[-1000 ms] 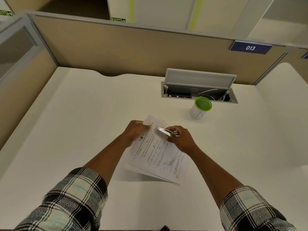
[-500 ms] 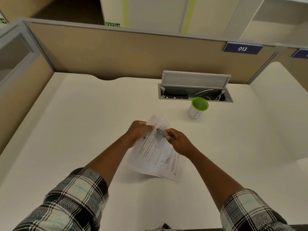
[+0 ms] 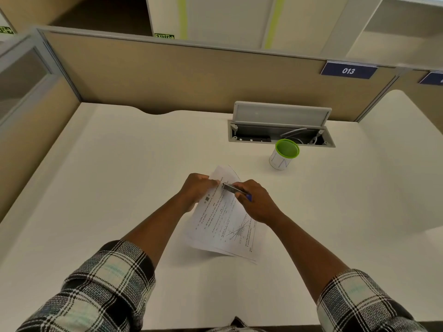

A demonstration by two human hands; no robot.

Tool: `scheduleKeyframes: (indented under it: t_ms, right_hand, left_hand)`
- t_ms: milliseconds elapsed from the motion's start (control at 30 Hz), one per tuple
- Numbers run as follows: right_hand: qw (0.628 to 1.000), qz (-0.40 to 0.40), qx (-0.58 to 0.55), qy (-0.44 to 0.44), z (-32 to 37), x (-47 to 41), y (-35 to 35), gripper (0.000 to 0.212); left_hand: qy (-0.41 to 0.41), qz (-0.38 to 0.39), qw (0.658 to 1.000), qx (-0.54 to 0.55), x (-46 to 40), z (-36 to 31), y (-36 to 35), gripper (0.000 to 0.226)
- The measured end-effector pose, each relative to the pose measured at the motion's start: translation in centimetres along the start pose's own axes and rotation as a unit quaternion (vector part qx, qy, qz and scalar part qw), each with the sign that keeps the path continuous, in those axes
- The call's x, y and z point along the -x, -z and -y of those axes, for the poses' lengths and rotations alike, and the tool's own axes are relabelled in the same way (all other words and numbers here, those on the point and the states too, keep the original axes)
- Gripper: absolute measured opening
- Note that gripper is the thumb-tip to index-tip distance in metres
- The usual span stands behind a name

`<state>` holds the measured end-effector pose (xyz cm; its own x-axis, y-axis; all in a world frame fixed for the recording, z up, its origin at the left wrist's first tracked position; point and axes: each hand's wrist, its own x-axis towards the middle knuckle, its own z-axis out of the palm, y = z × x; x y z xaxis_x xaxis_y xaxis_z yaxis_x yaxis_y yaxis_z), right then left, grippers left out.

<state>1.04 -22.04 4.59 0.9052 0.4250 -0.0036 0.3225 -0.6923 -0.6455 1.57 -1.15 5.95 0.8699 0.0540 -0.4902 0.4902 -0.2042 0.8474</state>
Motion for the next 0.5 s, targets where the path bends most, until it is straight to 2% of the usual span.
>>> scheduleKeyframes:
  t_ms: [200, 333, 500]
  right_hand:
    - [0.999, 0.020, 0.021, -0.013, 0.3, 0.2, 0.4, 0.034]
    - [0.999, 0.017, 0.017, -0.031, 0.3, 0.4, 0.4, 0.037]
    - [0.999, 0.028, 0.019, -0.015, 0.2, 0.6, 0.9, 0.031]
  left_hand:
    - [-0.005, 0.000, 1.000, 0.008, 0.6, -0.3, -0.3, 0.023]
    - [-0.006, 0.002, 1.000, 0.006, 1.1, -0.5, -0.6, 0.035]
    - [-0.015, -0.002, 1.000, -0.023, 1.6, -0.9, -0.7, 0.025]
